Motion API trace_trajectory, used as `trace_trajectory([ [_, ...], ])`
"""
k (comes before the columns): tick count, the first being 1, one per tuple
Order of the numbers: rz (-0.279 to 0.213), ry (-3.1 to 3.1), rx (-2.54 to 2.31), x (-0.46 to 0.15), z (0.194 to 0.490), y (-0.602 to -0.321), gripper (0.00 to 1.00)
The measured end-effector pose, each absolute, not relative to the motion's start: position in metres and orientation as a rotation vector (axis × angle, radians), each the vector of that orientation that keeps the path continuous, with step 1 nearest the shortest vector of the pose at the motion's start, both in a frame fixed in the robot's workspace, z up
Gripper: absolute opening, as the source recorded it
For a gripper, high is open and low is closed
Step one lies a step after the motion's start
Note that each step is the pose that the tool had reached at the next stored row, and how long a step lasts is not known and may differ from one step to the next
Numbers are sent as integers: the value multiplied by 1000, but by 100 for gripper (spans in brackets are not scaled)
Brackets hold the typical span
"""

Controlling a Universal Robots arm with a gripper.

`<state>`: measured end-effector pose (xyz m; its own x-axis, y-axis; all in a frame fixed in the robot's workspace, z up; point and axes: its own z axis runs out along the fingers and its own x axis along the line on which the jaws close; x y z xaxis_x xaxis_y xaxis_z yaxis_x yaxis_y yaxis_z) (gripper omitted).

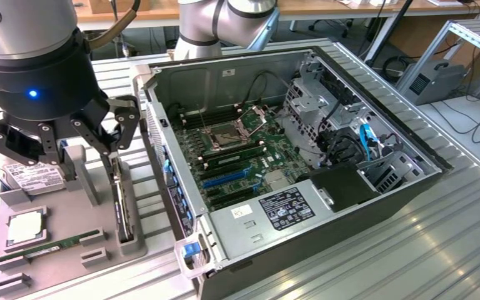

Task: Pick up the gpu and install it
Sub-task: 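Pick up the gpu and move the gpu toward the slot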

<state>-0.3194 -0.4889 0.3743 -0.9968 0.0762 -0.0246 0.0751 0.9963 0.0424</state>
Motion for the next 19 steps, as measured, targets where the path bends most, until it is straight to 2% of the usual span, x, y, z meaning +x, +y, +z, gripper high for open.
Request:
trace_trajectory([
  [19,65,3113,118,-319,370,-489,48],
])
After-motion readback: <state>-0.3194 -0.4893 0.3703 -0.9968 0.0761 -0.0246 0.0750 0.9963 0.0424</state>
